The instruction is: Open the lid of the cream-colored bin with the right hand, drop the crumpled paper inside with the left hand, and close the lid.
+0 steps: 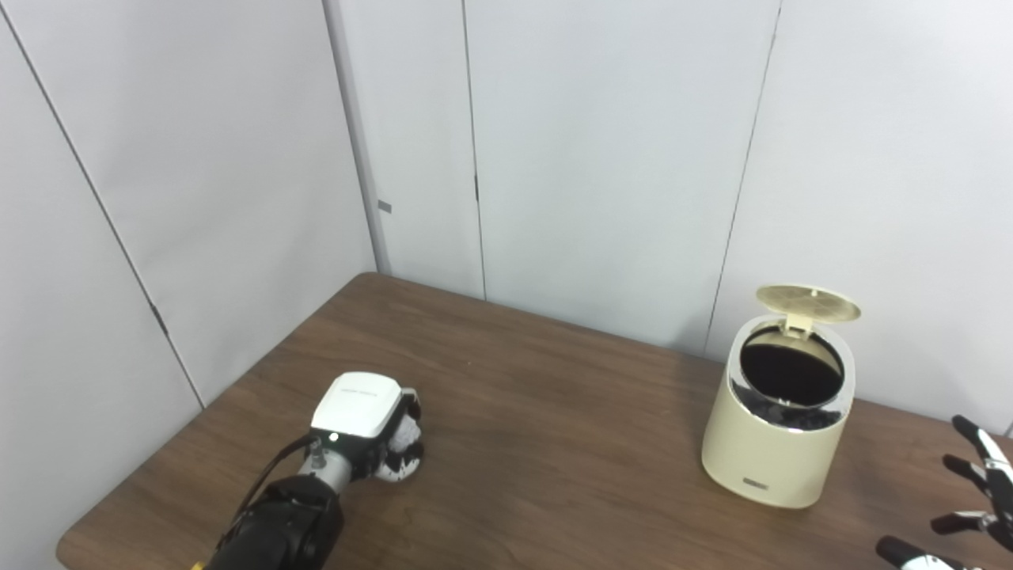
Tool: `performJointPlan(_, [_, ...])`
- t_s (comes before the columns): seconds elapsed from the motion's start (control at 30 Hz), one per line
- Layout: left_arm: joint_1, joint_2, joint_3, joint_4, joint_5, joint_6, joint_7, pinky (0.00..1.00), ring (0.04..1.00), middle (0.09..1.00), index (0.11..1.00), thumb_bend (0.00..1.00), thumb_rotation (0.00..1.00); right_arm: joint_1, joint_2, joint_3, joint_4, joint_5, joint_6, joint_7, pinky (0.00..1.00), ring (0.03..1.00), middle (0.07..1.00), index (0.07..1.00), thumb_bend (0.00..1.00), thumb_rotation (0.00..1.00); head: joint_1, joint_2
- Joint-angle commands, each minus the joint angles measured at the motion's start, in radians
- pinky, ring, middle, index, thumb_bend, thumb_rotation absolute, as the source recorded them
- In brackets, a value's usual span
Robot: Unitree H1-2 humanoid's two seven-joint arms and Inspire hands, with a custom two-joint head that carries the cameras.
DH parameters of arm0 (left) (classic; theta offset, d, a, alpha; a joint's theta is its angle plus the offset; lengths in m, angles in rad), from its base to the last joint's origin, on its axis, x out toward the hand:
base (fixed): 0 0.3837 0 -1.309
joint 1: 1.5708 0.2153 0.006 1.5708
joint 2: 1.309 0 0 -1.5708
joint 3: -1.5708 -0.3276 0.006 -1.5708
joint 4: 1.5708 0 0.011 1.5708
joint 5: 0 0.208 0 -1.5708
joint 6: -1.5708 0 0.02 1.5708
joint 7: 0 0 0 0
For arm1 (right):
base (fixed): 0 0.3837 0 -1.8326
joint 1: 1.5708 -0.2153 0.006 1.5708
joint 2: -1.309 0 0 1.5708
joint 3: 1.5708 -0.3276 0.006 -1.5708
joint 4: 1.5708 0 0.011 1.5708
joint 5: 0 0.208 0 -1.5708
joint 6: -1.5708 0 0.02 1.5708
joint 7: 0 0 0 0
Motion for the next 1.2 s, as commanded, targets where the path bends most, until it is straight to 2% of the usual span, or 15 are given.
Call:
performJointPlan(0.0, [0.016, 0.021, -0.022, 0.036, -0.018, 0.01, -0.054, 0.49, 0.553, 0.535, 0.634, 0.85, 0.09, -0.021, -0.013, -0.01, -0.041, 0.0, 0.001, -0.004, 0.58, 0.904, 1.0, 0.979, 0.79, 0.49, -0.001, 0.003])
performJointPlan(0.03, [0.015, 0.024, -0.027, 0.045, -0.014, 0.012, -0.055, 0.49, 0.54, 0.506, 0.618, 0.68, 0.04, -0.02, -0.014, -0.01, -0.043, 0.001, 0.001, -0.003, 0.58, 0.904, 1.0, 0.98, 0.79, 0.49, -0.001, 0.003])
performJointPlan(0.07, [0.012, 0.027, -0.033, 0.051, -0.009, 0.018, -0.063, 0.47, 0.51, 0.495, 0.557, 0.6, 0.02, -0.019, -0.014, -0.011, -0.042, 0.002, -0.001, -0.003, 0.58, 0.901, 1.0, 0.98, 0.79, 0.5, -0.001, 0.003])
performJointPlan(0.13, [0.01, 0.035, -0.046, 0.064, 0.005, 0.025, -0.065, 0.38, 0.405, 0.48, 0.503, 0.54, 0.0, -0.017, -0.017, -0.011, -0.039, 0.0, -0.008, -0.005, 0.57, 0.898, 1.0, 0.982, 0.79, 0.53, -0.001, 0.005])
performJointPlan(0.2, [0.007, 0.046, -0.065, 0.073, 0.031, 0.033, -0.071, 0.32, 0.343, 0.475, 0.491, 0.53, 0.0, -0.016, -0.019, -0.013, -0.036, 0.0, -0.017, -0.008, 0.56, 0.894, 1.0, 0.981, 0.79, 0.55, -0.002, 0.01])
performJointPlan(0.3, [0.005, 0.054, -0.082, 0.079, 0.042, 0.05, -0.08, 0.29, 0.319, 0.473, 0.487, 0.53, 0.0, -0.013, -0.023, -0.016, -0.035, -0.002, -0.022, -0.01, 0.52, 0.888, 0.999, 0.979, 0.79, 0.58, 0.0, 0.012])
performJointPlan(0.4, [0.002, 0.061, -0.099, 0.081, 0.061, 0.068, -0.093, 0.32, 0.351, 0.475, 0.487, 0.53, 0.0, -0.012, -0.027, -0.017, -0.029, -0.001, -0.031, -0.01, 0.52, 0.889, 1.0, 0.981, 0.79, 0.6, 0.002, 0.013])
performJointPlan(0.5, [-0.001, 0.061, -0.102, 0.076, 0.062, 0.081, -0.097, 0.3, 0.349, 0.475, 0.487, 0.53, 0.0, -0.011, -0.027, -0.018, -0.031, 0.005, -0.024, -0.011, 0.57, 0.892, 0.998, 0.976, 0.79, 0.6, 0.008, 0.014])
performJointPlan(0.6, [-0.001, 0.065, -0.106, 0.057, 0.073, 0.093, -0.104, 0.31, 0.356, 0.476, 0.487, 0.53, 0.0, -0.01, -0.026, -0.019, -0.03, 0.012, -0.029, -0.011, 0.52, 0.883, 0.99, 0.967, 0.79, 0.59, 0.011, 0.016])
performJointPlan(0.7, [-0.002, 0.07, -0.106, 0.051, 0.083, 0.098, -0.104, 0.3, 0.341, 0.474, 0.487, 0.53, 0.0, -0.011, -0.028, -0.017, -0.024, 0.011, -0.039, -0.013, 0.56, 0.882, 0.987, 0.968, 0.77, 0.57, 0.014, 0.017])
performJointPlan(0.77, [-0.003, 0.072, -0.103, 0.053, 0.084, 0.098, -0.102, 0.35, 0.379, 0.476, 0.487, 0.53, 0.0, -0.011, -0.028, -0.017, -0.024, 0.012, -0.039, -0.012, 0.58, 0.881, 0.986, 0.968, 0.76, 0.56, 0.014, 0.018])
performJointPlan(0.87, [-0.007, 0.079, -0.103, 0.038, 0.11, 0.108, -0.112, 0.35, 0.382, 0.476, 0.487, 0.53, 0.0, -0.011, -0.03, -0.016, -0.022, 0.01, -0.044, -0.013, 0.58, 0.882, 0.989, 0.967, 0.76, 0.56, 0.013, 0.017])
performJointPlan(1.0, [-0.016, 0.089, -0.097, -0.004, 0.138, 0.103, -0.127, 0.28, 0.328, 0.473, 0.487, 0.53, 0.0, -0.015, -0.031, -0.016, -0.018, 0.01, -0.046, -0.013, 0.64, 0.89, 0.989, 0.971, 0.75, 0.56, 0.014, 0.017])
performJointPlan(1.17, [-0.034, 0.11, -0.077, -0.054, 0.127, 0.068, -0.116, 0.25, 0.291, 0.471, 0.485, 0.53, 0.0, -0.024, -0.028, -0.016, -0.017, 0.006, -0.042, -0.015, 0.66, 0.897, 0.989, 0.966, 0.77, 0.58, 0.017, 0.017])
